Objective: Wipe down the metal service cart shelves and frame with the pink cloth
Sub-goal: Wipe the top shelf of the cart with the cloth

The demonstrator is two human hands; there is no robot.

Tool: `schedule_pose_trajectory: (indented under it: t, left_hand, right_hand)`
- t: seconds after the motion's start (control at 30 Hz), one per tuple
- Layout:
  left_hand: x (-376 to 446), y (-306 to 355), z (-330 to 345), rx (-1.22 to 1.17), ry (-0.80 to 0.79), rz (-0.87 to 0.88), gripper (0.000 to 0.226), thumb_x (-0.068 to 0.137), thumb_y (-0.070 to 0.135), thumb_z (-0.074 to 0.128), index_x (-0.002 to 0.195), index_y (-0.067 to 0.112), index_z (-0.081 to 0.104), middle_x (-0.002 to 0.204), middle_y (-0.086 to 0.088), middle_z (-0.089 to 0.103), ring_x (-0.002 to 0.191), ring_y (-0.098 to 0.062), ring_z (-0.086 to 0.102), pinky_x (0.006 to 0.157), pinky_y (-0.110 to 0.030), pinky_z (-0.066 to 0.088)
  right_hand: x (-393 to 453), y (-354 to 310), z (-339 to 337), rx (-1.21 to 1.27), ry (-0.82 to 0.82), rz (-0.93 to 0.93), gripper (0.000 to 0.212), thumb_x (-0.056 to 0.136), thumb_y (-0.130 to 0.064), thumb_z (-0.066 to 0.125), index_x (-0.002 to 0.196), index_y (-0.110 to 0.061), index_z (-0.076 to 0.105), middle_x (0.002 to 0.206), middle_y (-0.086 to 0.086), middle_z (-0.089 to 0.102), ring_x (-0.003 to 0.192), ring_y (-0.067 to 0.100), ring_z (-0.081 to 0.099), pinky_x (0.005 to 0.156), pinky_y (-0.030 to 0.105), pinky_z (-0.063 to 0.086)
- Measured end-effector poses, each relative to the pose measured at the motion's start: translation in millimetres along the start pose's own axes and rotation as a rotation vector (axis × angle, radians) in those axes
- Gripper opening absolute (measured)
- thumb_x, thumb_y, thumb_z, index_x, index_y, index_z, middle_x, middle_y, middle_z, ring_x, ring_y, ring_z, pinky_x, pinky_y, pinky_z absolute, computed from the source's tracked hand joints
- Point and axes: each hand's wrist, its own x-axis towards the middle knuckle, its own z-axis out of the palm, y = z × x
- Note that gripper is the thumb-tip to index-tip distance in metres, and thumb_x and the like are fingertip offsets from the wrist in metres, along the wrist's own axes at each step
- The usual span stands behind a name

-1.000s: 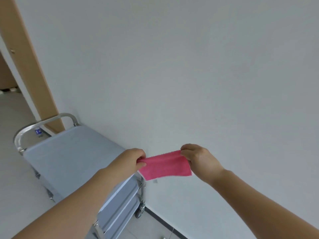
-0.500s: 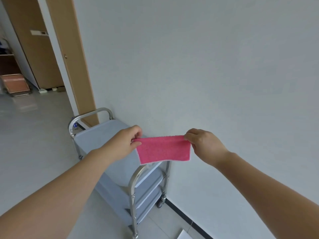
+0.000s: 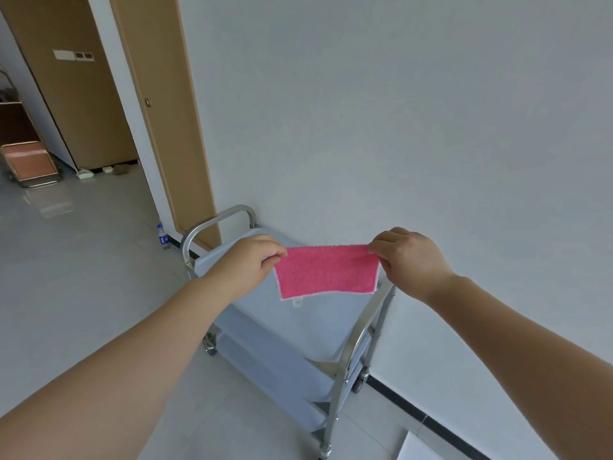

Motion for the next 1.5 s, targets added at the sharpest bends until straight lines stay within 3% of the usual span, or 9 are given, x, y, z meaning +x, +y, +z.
schedule_pose_trajectory:
  t: [0.4, 0.6, 0.83, 1.07, 1.37, 1.5]
  left_hand:
    - [41.6, -77.0, 44.6, -0.082, -0.097, -0.039, 0.015, 0.087, 0.003, 0.059, 0.097, 0.006, 0.069, 0.095, -0.005, 0.067, 0.086, -0.016, 0.062, 0.081, -0.034, 0.052]
    - [80.5, -102.7, 88.6, -0.12, -0.193, -0.051, 0.017, 0.088, 0.004, 0.058, 0.101, 0.004, 0.068, 0.098, -0.006, 0.066, 0.087, -0.017, 0.062, 0.084, -0.028, 0.049]
    - [103.5, -150.1, 133.4, -0.168, -0.315, -0.07, 0.021, 0.086, 0.001, 0.059, 0.104, 0.005, 0.068, 0.1, -0.005, 0.064, 0.087, -0.014, 0.06, 0.084, -0.022, 0.046]
    - [117.5, -208.7, 173.1, -0.237, -0.503, 0.041, 0.027, 0.084, -0.003, 0.056, 0.109, 0.004, 0.065, 0.106, -0.007, 0.063, 0.093, -0.019, 0.06, 0.087, -0.027, 0.046]
    - [100.1, -281.3, 198.6, -0.376, -0.76, 0.228, 0.024, 0.087, -0.001, 0.054, 0.106, 0.005, 0.066, 0.103, -0.005, 0.064, 0.093, -0.019, 0.059, 0.084, -0.019, 0.04]
    - [99.0, -298.7, 226.2, -0.369, -0.761, 0.221, 0.026, 0.087, 0.005, 0.056, 0.112, 0.004, 0.064, 0.116, -0.01, 0.064, 0.108, -0.024, 0.058, 0.093, -0.025, 0.04]
  right_hand:
    - [19.8, 3.0, 76.8, -0.014, -0.152, 0.1, 0.023, 0.087, -0.005, 0.047, 0.088, -0.013, 0.069, 0.088, -0.001, 0.069, 0.084, 0.024, 0.057, 0.069, 0.035, 0.047]
    - [27.9, 27.3, 135.3, 0.05, -0.204, 0.233, 0.021, 0.086, -0.006, 0.048, 0.082, -0.011, 0.068, 0.085, 0.001, 0.068, 0.085, 0.025, 0.057, 0.069, 0.033, 0.046]
    - [39.9, 40.3, 191.0, 0.085, -0.327, 0.37, 0.024, 0.088, -0.01, 0.046, 0.089, -0.014, 0.069, 0.091, -0.001, 0.067, 0.093, 0.022, 0.055, 0.078, 0.032, 0.045]
    - [50.3, 4.7, 224.9, 0.013, -0.531, 0.491, 0.019, 0.087, -0.011, 0.051, 0.094, -0.018, 0.067, 0.096, -0.005, 0.066, 0.097, 0.019, 0.053, 0.088, 0.031, 0.041]
    - [41.5, -88.8, 265.6, 0.01, -0.684, 0.816, 0.02, 0.082, -0.004, 0.05, 0.079, -0.015, 0.067, 0.081, -0.002, 0.065, 0.087, 0.021, 0.054, 0.081, 0.031, 0.043]
    - [39.0, -94.8, 294.6, -0.011, -0.905, 0.94, 0.02, 0.076, -0.002, 0.051, 0.084, -0.015, 0.064, 0.086, 0.001, 0.063, 0.089, 0.023, 0.054, 0.079, 0.03, 0.04]
